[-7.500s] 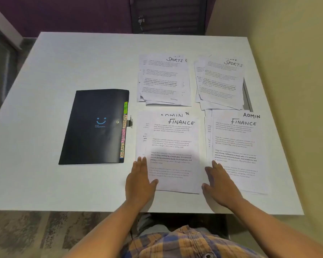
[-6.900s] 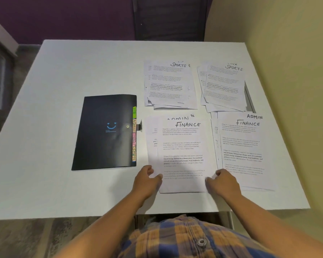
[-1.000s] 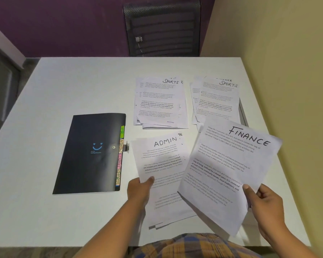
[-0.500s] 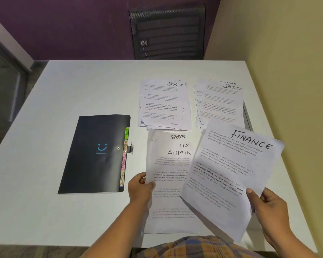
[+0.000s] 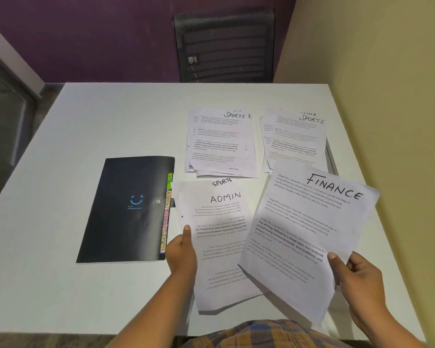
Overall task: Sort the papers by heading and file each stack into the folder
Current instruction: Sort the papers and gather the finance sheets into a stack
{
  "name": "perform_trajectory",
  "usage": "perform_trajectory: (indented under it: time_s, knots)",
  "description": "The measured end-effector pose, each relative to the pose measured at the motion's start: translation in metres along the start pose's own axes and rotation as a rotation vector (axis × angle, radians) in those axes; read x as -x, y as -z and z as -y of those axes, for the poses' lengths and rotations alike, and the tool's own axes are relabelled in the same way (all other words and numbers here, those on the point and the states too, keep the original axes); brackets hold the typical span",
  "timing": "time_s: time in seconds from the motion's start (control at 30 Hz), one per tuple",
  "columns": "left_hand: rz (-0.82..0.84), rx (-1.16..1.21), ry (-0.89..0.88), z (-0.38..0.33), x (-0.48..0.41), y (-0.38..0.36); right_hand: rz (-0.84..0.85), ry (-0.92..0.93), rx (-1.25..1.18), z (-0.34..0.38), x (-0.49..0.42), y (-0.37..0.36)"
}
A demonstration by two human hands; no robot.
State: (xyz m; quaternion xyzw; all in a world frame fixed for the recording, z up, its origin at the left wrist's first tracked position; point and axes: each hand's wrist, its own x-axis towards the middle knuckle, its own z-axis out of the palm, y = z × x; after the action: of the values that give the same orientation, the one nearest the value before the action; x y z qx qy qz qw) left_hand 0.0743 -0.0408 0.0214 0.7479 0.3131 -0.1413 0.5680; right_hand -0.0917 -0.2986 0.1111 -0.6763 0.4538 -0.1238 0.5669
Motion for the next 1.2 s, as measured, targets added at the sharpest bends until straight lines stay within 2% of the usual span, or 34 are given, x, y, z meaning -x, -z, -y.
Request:
perform_trajectory:
  time_s: [0.1,0.2,0.23,0.3,0.37,0.43,0.47,0.57,0.63,0.7,0.77,0.87,0.97,1.07,1.2]
  knots:
    - [-0.027,-0.130,-0.070,-0.001,0.003,0.002,0.010,0.011,-0.004,0.000,0.001,0.000]
    - [-0.129,-0.257,-0.255,-0.016,0.013,0.003,0.023,0.005,0.008,-0.003,-0.001,-0.001]
    - [-0.075,-0.233,-0.305,-0.023,0.016,0.002,0.040,0.002,0.004,-0.001,0.000,-0.002]
    - [0.216,-0.151,-0.320,-0.040,0.025,-0.003,0.090,-0.017,-0.029,0.004,0.000,-0.006]
    - [0.512,-0.197,-0.320,-0.058,0.039,-0.008,0.166,-0.054,-0.096,0.010,0.000,-0.013]
    - [0.713,-0.247,-0.318,-0.067,0.049,-0.011,0.236,-0.080,-0.131,0.014,-0.002,-0.019]
    - [0.761,-0.244,-0.325,-0.071,0.053,-0.010,0.271,-0.077,-0.123,0.015,-0.005,-0.022]
    - [0.699,-0.226,-0.404,-0.071,0.054,-0.008,0.361,-0.085,-0.063,0.012,-0.020,-0.025]
    - [0.643,-0.187,-0.397,-0.068,0.051,-0.006,0.323,-0.119,0.006,-0.001,-0.036,-0.024]
    - [0.580,-0.137,-0.337,-0.066,0.050,-0.004,0.148,-0.157,0.171,-0.022,-0.057,-0.018]
    - [0.502,-0.127,-0.306,-0.064,0.050,-0.002,-0.035,-0.214,0.441,-0.047,-0.075,-0.005]
    - [0.434,-0.085,-0.280,-0.060,0.050,0.000,-0.196,-0.320,0.743,-0.080,-0.088,0.015]
    - [0.424,-0.027,-0.248,-0.056,0.048,0.005,-0.229,-0.447,0.799,-0.087,-0.087,0.022]
    - [0.398,0.002,-0.207,-0.052,0.044,0.007,-0.185,-0.464,0.816,-0.090,-0.090,0.024]
    - [0.371,-0.014,-0.210,-0.050,0.043,0.008,-0.090,-0.479,0.594,-0.097,-0.089,0.032]
